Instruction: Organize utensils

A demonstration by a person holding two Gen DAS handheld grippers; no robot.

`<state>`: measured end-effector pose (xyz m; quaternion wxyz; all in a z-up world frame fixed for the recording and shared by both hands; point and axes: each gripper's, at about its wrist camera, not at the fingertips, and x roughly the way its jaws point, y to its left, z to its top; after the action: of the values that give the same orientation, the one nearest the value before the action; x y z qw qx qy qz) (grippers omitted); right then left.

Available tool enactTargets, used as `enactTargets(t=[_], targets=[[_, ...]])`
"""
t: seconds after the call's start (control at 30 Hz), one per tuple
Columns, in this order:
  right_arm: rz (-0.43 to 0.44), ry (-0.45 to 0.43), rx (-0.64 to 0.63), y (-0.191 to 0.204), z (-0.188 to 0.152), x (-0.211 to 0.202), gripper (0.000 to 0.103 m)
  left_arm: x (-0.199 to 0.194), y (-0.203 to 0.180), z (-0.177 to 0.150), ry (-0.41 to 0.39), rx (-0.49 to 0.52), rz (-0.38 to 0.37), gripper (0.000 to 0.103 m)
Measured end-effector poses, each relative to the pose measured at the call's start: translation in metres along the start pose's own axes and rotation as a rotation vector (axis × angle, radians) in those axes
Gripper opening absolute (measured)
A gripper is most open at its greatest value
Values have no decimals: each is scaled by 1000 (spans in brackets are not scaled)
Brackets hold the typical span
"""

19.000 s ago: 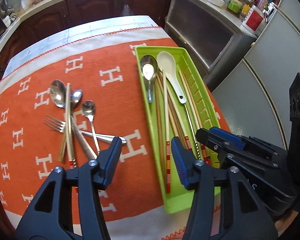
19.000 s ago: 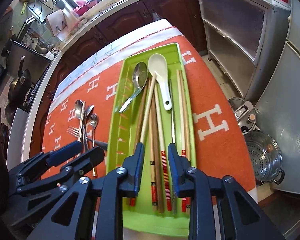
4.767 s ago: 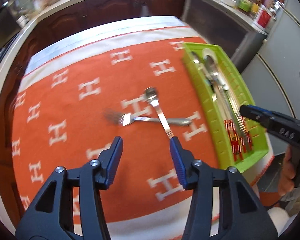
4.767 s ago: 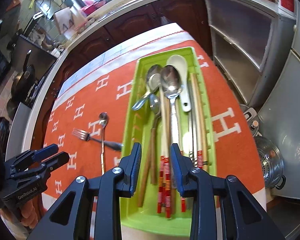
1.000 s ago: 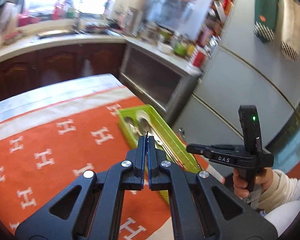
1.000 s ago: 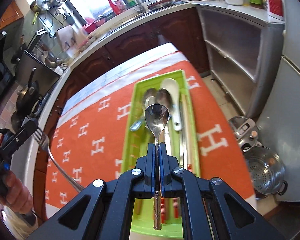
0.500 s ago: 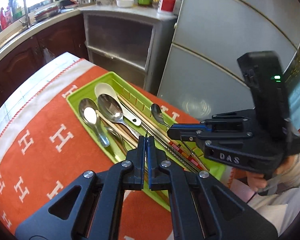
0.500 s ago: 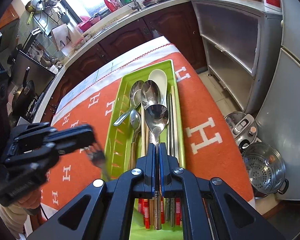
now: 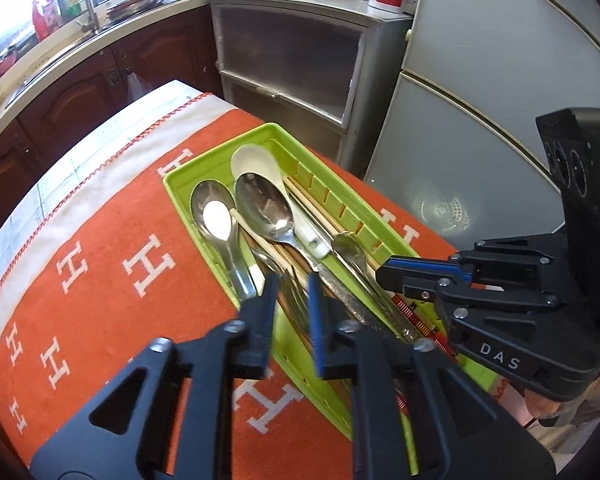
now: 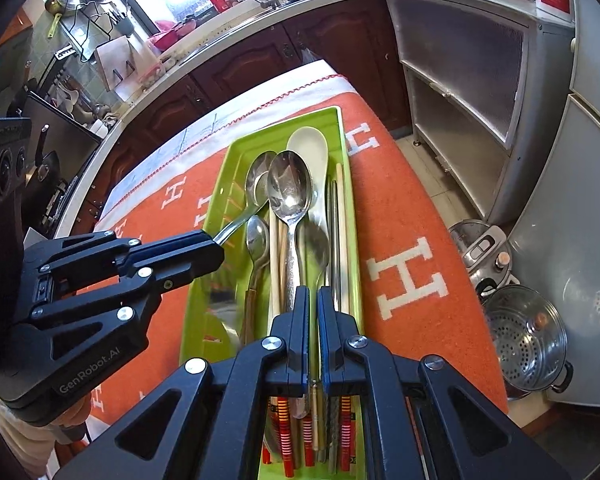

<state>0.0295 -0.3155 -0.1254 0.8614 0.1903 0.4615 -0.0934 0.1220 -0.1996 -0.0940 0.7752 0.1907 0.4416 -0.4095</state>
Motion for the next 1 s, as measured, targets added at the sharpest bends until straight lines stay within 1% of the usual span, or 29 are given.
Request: enactTargets(t=[0.03,0.07,0.1,0.3,0.37,0.43,0.53,0.7,0.77,0.87,0.9,0.93,1.0], targets=[[1,1,-1,1,1,2,5,-2,2,0,-6,-8,5,32],[0,0,-2,0,2,2,6,-5,3,0,-14,-17,11,44],[2,-1,-4,2,4,4,7,-8,5,0,-22,-28,16,51],[12,-4,-24,10,5,1,11,-28,18,-4,-40,-130,37,51],[9,-2,-33,13,4,-1,14,-37,22,-10,-49,-157,55,52],[13,-3,-38,15,1,-7,20,-49,24,-17,-65,-178,80,54],[10,-7,-50,19,-2,-12,28,-68,26,-31,-88,-209,111,61],[10,-9,-73,26,-11,-23,35,-98,31,-58,-127,-290,163,75],[12,-13,-76,27,-14,-29,36,-109,31,-69,-133,-323,188,79],[18,-15,-73,31,-21,-37,39,-120,28,-85,-141,-360,214,80],[18,-16,-73,31,-24,-40,43,-124,26,-91,-143,-371,226,81],[17,-16,-73,32,-26,-43,50,-127,24,-96,-145,-384,237,81],[13,-22,-73,33,-32,-50,58,-132,21,-106,-150,-407,253,82]])
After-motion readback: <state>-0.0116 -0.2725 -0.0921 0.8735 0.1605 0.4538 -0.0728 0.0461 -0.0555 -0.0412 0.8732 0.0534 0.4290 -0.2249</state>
